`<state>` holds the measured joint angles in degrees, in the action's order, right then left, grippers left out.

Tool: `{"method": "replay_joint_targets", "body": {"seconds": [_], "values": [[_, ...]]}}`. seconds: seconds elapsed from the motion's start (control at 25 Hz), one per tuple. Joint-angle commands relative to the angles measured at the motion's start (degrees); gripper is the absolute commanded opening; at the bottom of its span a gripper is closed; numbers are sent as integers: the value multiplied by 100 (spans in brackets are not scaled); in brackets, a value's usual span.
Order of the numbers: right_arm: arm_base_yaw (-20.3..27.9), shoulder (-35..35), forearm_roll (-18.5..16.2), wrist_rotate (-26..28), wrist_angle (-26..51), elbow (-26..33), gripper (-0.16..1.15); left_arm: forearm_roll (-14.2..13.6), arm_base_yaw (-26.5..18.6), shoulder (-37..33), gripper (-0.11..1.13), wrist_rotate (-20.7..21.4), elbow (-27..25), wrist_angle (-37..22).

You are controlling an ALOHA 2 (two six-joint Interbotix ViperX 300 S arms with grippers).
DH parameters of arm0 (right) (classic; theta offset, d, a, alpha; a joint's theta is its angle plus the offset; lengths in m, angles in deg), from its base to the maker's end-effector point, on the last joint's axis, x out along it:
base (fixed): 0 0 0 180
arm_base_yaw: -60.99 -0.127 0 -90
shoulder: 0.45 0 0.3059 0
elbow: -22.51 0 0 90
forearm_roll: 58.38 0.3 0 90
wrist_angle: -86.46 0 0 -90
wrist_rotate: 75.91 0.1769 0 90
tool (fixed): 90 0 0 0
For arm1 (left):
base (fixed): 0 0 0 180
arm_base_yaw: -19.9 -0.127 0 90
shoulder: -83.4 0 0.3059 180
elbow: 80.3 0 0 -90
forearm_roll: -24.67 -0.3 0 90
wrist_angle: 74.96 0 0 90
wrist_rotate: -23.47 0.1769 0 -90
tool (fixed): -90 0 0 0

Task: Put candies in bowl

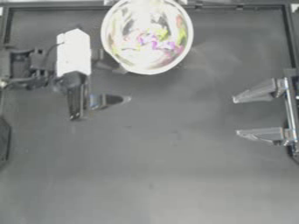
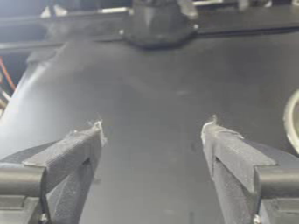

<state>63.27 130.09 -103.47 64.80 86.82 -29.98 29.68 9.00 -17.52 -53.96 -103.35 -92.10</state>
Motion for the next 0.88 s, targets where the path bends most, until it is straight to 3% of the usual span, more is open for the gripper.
{"method": "replay_joint_targets", "body": {"seconds": [0.04, 0.28, 0.88], "values": [[0, -26, -35, 9, -18, 132, 97, 18, 167, -378, 94, -123, -202, 185], [0, -26, -105, 9, -18, 158, 97, 18, 360, -668, 94, -387, -642, 483], [0, -26, -422, 18, -53, 167, 96, 18, 422, -1371, 94, -378, -1617, 1354]]}}
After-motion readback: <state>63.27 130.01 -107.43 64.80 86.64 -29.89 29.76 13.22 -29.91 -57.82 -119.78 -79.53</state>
